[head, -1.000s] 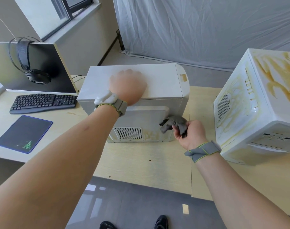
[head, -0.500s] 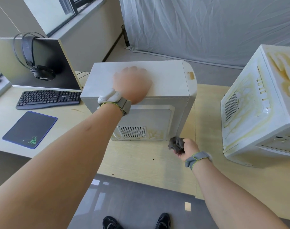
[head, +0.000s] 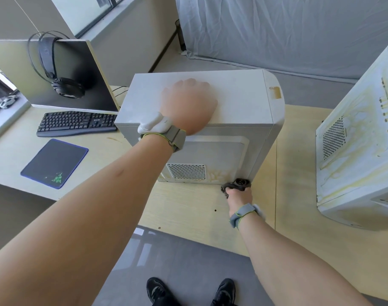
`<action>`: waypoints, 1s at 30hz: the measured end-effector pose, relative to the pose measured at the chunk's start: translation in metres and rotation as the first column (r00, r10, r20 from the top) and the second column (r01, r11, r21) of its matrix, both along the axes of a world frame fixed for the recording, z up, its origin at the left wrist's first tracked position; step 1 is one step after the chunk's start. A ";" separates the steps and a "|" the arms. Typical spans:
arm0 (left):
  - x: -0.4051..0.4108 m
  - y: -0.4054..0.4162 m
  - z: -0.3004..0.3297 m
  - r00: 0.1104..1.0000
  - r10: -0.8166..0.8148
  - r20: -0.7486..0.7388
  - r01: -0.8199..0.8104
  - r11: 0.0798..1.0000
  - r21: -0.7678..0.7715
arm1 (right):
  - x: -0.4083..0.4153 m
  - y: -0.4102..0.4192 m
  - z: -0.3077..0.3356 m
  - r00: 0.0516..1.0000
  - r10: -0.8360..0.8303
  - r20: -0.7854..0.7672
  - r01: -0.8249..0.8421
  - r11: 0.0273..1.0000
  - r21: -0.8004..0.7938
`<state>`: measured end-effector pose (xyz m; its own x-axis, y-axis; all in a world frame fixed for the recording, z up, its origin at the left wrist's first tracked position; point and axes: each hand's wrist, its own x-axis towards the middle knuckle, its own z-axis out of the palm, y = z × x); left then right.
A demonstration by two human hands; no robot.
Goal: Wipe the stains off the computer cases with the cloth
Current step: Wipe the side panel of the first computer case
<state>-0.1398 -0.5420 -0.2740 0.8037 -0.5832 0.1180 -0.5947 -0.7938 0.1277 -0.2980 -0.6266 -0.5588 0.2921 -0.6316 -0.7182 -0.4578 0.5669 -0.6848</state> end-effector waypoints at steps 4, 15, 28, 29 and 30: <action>0.001 0.001 -0.002 1.000 0.007 -0.002 -0.007 1.000 0.005 | 0.008 0.001 -0.025 0.999 -0.030 0.032 0.030 1.000 -0.001; -0.001 0.001 0.004 1.000 -0.006 0.001 0.006 1.000 -0.007 | 0.016 0.026 0.047 0.999 0.027 0.019 -0.032 0.931 0.364; -0.002 0.001 0.003 1.000 0.002 -0.005 -0.002 1.000 -0.010 | 0.012 0.004 0.064 0.913 -0.302 0.275 0.109 0.829 0.548; -0.002 0.001 0.003 1.000 0.001 -0.004 -0.001 1.000 -0.007 | 0.014 0.005 0.066 0.916 -0.281 0.287 0.088 0.838 0.539; -0.003 0.000 0.004 1.000 0.001 0.001 -0.001 1.000 -0.004 | 0.015 0.005 0.070 0.910 -0.289 0.298 0.088 0.835 0.543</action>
<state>-0.1424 -0.5417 -0.2702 0.8043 -0.5817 0.1209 -0.5938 -0.7939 0.1304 -0.2834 -0.6211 -0.4886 0.5021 -0.2757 -0.8197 -0.0886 0.9264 -0.3659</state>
